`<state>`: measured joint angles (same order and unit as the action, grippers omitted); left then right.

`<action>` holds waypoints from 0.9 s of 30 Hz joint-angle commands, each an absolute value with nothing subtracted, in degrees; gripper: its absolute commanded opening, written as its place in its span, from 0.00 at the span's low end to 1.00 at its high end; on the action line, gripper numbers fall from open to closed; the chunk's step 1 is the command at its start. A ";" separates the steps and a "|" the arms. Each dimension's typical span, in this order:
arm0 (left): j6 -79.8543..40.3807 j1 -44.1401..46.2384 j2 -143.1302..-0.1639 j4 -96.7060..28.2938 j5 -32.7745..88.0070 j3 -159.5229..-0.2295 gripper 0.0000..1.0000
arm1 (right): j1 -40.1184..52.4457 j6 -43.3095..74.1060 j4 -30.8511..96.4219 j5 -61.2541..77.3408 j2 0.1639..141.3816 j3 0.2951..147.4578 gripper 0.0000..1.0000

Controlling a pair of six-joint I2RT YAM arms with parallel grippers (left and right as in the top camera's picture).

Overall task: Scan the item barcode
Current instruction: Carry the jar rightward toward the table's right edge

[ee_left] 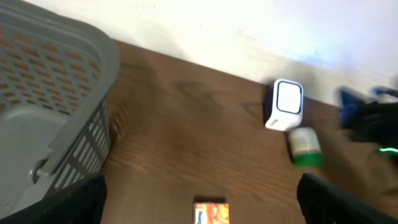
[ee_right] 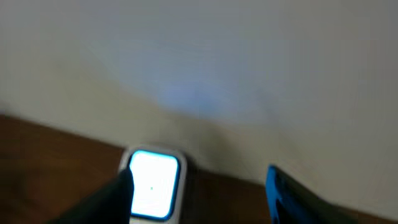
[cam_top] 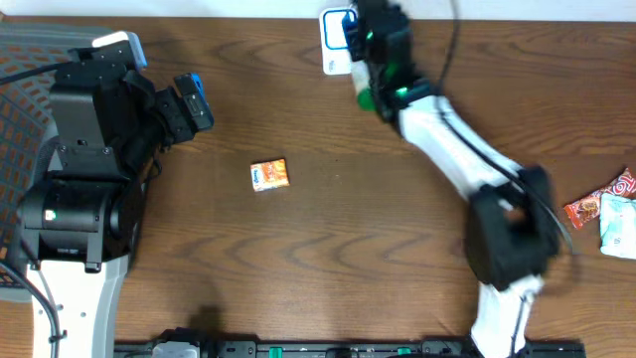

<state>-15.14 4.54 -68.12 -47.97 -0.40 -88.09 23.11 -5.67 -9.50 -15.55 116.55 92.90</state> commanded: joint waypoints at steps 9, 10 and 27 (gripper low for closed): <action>-14.63 4.25 -68.16 -47.97 -1.10 -88.73 0.98 | 19.90 9.93 33.10 -7.88 102.21 93.12 0.91; -14.61 4.25 -68.16 -47.97 -1.13 -88.73 0.98 | 19.84 10.72 34.92 -7.16 103.28 92.97 0.97; -14.63 4.25 -68.16 -47.97 -1.13 -88.73 0.98 | 20.43 45.67 38.57 -8.97 122.67 92.95 0.99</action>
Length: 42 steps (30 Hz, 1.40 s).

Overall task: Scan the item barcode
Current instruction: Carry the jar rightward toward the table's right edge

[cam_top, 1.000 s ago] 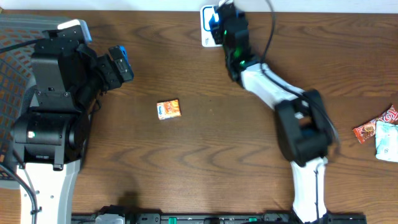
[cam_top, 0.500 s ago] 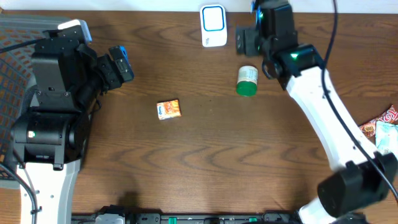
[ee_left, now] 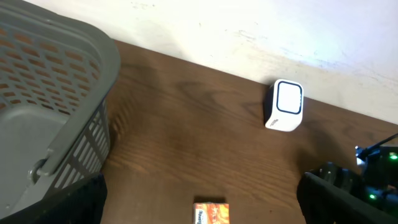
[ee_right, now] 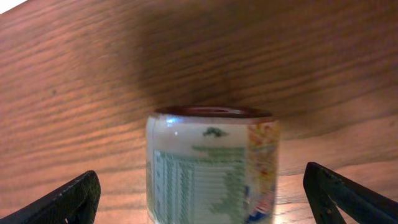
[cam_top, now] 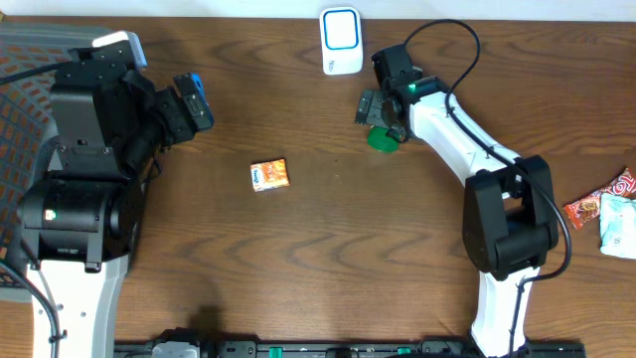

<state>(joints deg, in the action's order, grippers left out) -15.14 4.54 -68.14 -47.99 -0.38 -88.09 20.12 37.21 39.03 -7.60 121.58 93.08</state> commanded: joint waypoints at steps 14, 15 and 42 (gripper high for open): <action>-14.63 4.25 -68.16 -47.97 -1.13 -88.73 0.98 | 20.78 51.18 39.66 -9.63 126.78 92.92 0.86; -14.63 4.25 -68.16 -47.97 -1.13 -88.73 0.98 | 20.78 51.18 39.64 -9.65 126.78 92.92 0.82; -14.63 4.25 -68.16 -47.97 -1.13 -88.73 0.98 | 6.07 36.05 57.32 -0.43 117.21 92.95 0.52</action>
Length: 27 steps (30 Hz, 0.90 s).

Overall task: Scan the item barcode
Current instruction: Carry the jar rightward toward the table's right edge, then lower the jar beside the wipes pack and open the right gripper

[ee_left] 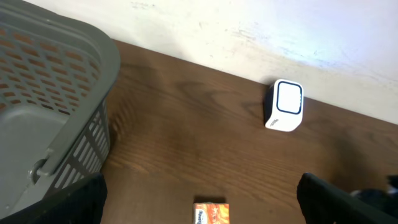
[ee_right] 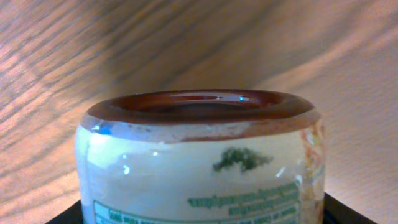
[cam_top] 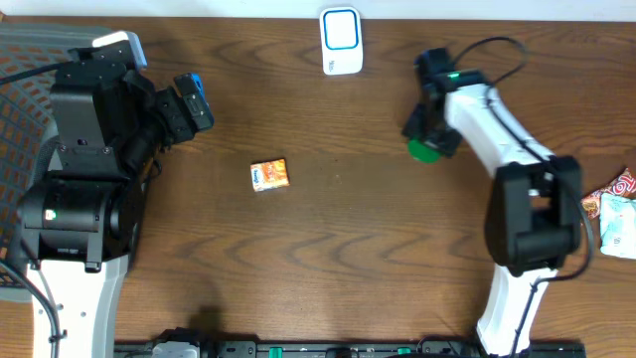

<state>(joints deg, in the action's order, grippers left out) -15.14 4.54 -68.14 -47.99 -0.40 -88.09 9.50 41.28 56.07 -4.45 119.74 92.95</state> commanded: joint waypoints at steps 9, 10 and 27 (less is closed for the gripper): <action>-14.63 4.25 -68.16 -47.97 -1.13 -88.73 0.98 | -9.23 23.27 65.14 12.16 117.27 92.95 0.54; -14.63 4.25 -68.16 -47.97 -1.13 -88.73 0.98 | -11.16 21.76 66.24 13.45 117.27 92.95 0.54; -14.63 4.25 -68.16 -47.97 -1.13 -88.73 0.98 | -36.97 18.37 70.00 24.75 117.34 92.36 0.55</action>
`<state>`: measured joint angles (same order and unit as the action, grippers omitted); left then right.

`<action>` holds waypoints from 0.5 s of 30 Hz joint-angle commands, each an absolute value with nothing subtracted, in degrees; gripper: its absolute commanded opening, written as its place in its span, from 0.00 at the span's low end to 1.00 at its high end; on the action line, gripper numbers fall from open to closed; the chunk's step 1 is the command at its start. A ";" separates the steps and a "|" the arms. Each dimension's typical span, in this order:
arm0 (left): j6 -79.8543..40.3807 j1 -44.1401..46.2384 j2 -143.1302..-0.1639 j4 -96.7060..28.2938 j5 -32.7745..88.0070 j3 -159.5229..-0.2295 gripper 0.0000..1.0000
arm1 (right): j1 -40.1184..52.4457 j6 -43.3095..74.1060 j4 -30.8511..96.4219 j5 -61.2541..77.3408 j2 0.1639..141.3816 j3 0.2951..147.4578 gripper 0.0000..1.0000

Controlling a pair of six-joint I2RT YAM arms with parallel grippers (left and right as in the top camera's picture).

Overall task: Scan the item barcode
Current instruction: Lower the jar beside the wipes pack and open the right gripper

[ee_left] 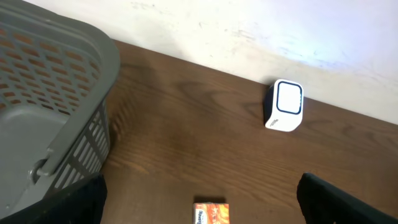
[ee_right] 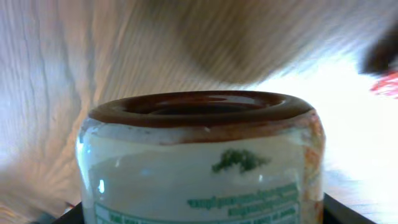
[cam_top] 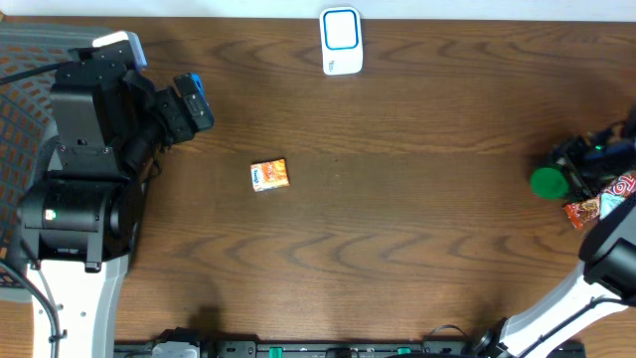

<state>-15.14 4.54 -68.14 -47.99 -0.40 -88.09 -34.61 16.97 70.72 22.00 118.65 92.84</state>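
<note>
A jar with a white printed label, green lid and brown base (ee_right: 199,162) fills the right wrist view. My right gripper (cam_top: 564,175) is shut on this jar (cam_top: 546,183) at the table's far right edge. The white scanner (cam_top: 340,40) with a blue-rimmed window stands at the back middle and shows as the scanner (ee_left: 285,105) in the left wrist view. My left gripper (cam_top: 192,102) hangs open over the left of the table, nothing between its fingers (ee_left: 81,200).
A small orange box (cam_top: 269,175) lies left of centre. A grey basket (ee_left: 56,118) stands at the far left. Red and white snack packets (cam_top: 599,206) lie at the right edge, just beside the held jar.
My right gripper, still shut on the jar, has moved from right of the scanner to the far right edge beside the snack packets. The left arm has not moved.
The right gripper was at the scanner, facing its lit window, with the jar lying just beside the scanner. Then the jar sat between its open fingers a little in front. Then the gripper held it further right, and now at the far right edge.
</note>
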 commanded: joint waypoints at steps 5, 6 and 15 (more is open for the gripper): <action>-14.63 4.25 -68.16 -47.97 -1.13 -88.73 0.98 | -40.05 25.06 65.49 26.30 117.34 89.47 0.55; -14.63 4.25 -68.16 -47.97 -1.13 -88.73 0.98 | -40.49 26.04 63.92 27.33 117.34 88.42 0.56; -14.63 4.25 -68.16 -47.97 -1.13 -88.73 0.98 | -42.28 41.17 48.99 36.58 117.34 77.03 0.55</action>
<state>-15.14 4.54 -68.14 -47.99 -0.40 -88.09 -41.89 33.15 51.33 31.14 118.17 79.85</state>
